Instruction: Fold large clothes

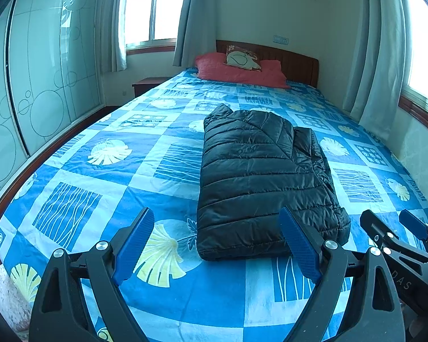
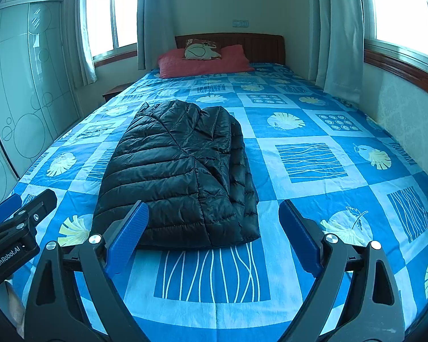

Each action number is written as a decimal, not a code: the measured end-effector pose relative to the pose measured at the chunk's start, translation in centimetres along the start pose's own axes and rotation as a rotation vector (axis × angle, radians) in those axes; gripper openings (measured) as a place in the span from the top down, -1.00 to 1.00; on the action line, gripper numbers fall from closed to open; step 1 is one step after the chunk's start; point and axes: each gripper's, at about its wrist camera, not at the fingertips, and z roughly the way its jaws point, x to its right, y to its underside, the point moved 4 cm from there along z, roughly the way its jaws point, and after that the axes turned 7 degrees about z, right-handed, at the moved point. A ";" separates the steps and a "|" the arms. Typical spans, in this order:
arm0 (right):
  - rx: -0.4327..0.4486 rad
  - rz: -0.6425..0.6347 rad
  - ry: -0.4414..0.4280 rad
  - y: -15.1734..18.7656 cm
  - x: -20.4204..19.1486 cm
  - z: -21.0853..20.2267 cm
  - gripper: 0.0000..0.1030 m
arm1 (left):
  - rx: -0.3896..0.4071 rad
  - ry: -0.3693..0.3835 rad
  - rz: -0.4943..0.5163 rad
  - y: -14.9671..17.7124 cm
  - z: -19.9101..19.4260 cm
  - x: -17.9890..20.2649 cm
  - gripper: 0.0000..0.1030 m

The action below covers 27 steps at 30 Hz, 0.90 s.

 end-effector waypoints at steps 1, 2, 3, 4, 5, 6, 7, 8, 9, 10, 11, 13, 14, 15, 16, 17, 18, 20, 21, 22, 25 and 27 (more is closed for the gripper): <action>0.000 0.000 -0.001 0.0 0.0 0.0 -0.79 | 0.003 -0.002 0.004 -0.1 -0.1 0.0 -0.72; -0.001 0.000 -0.001 0.0 0.1 0.0 -0.79 | 0.005 -0.006 0.011 -0.2 -0.1 0.1 -0.72; -0.001 0.000 -0.002 0.0 0.1 0.0 -0.79 | 0.007 -0.011 0.016 -0.2 -0.2 0.2 -0.72; 0.000 -0.001 -0.001 0.0 0.0 0.0 -0.79 | 0.007 -0.020 0.019 -0.2 -0.2 0.2 -0.72; 0.000 -0.001 -0.002 0.0 0.1 0.0 -0.79 | 0.013 -0.030 0.023 -0.2 -0.3 0.3 -0.72; 0.000 -0.002 -0.001 0.0 0.0 0.0 -0.79 | 0.018 -0.031 0.029 -0.3 -0.4 0.4 -0.72; -0.001 -0.001 -0.002 0.0 0.1 0.0 -0.79 | 0.022 -0.028 0.032 -0.3 -0.5 0.5 -0.72; -0.001 -0.001 -0.002 0.0 0.1 0.0 -0.79 | 0.024 -0.027 0.033 -0.3 -0.5 0.5 -0.72; -0.001 -0.001 -0.001 0.0 0.0 0.0 -0.79 | 0.024 -0.026 0.033 -0.3 -0.6 0.5 -0.72; -0.001 -0.001 -0.001 0.0 0.0 0.0 -0.79 | 0.024 -0.024 0.034 -0.3 -0.6 0.5 -0.72; -0.001 0.000 -0.002 0.0 0.0 0.0 -0.79 | 0.024 -0.022 0.034 -0.2 -0.6 0.6 -0.72; -0.001 0.000 -0.001 0.0 0.0 0.0 -0.79 | 0.021 -0.017 0.030 -0.2 -0.5 0.6 -0.72; -0.001 0.000 -0.001 0.0 0.0 0.0 -0.79 | 0.016 -0.013 0.026 -0.1 -0.4 0.5 -0.72; -0.001 0.000 -0.001 0.0 0.0 0.0 -0.79 | 0.011 -0.009 0.020 -0.1 -0.2 0.4 -0.72; -0.001 0.000 -0.001 0.0 0.0 0.0 -0.79 | 0.009 -0.008 0.016 0.0 -0.2 0.3 -0.72; -0.001 0.001 -0.001 0.1 0.0 0.0 -0.79 | 0.007 -0.005 0.007 0.1 -0.1 0.2 -0.72; -0.002 0.001 -0.001 0.1 0.0 0.0 -0.79 | 0.010 -0.005 0.002 0.2 -0.1 0.1 -0.72; -0.004 0.000 -0.001 0.3 0.0 0.0 -0.79 | 0.013 -0.017 0.000 0.3 0.0 0.0 -0.72; -0.005 0.000 -0.002 0.3 0.1 0.0 -0.79 | 0.012 -0.018 0.004 0.4 0.0 0.1 -0.72; -0.007 -0.001 -0.003 0.4 0.0 0.0 -0.79 | 0.008 -0.018 0.009 0.4 0.1 0.1 -0.72; -0.007 -0.004 -0.004 0.6 0.1 0.0 -0.79 | 0.004 -0.015 0.009 0.4 0.4 -0.1 -0.72; -0.006 -0.004 -0.001 0.6 0.1 -0.1 -0.79 | 0.004 -0.025 0.010 0.4 0.5 -0.1 -0.72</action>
